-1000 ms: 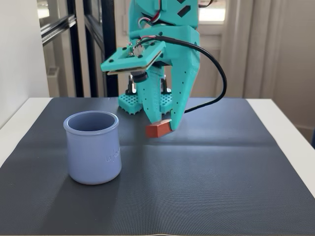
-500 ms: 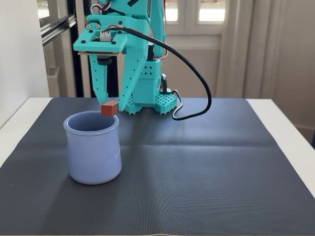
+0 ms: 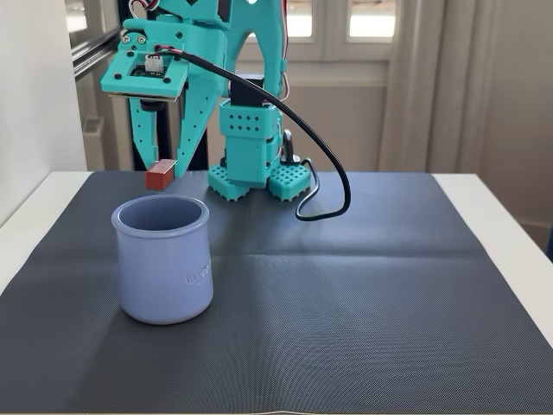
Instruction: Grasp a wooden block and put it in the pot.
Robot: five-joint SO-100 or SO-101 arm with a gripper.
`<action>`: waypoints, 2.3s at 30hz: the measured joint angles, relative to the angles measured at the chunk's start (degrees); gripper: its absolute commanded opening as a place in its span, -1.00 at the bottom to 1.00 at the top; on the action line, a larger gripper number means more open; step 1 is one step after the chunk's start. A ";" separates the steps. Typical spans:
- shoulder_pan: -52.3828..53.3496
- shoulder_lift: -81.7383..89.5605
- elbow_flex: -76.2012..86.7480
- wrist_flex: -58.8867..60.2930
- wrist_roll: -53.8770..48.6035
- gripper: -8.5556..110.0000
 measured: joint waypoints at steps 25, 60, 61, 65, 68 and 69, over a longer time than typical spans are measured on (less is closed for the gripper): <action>0.09 0.00 0.09 0.44 -1.76 -0.86; -8.09 65.30 62.49 -33.22 -78.84 -0.85; -8.79 67.76 64.42 -33.40 -80.24 -0.85; -8.61 76.64 72.07 -33.31 -82.71 -0.85; -9.76 81.83 76.46 -30.32 -81.83 -0.85; -9.49 83.32 76.82 -28.13 -80.42 -0.85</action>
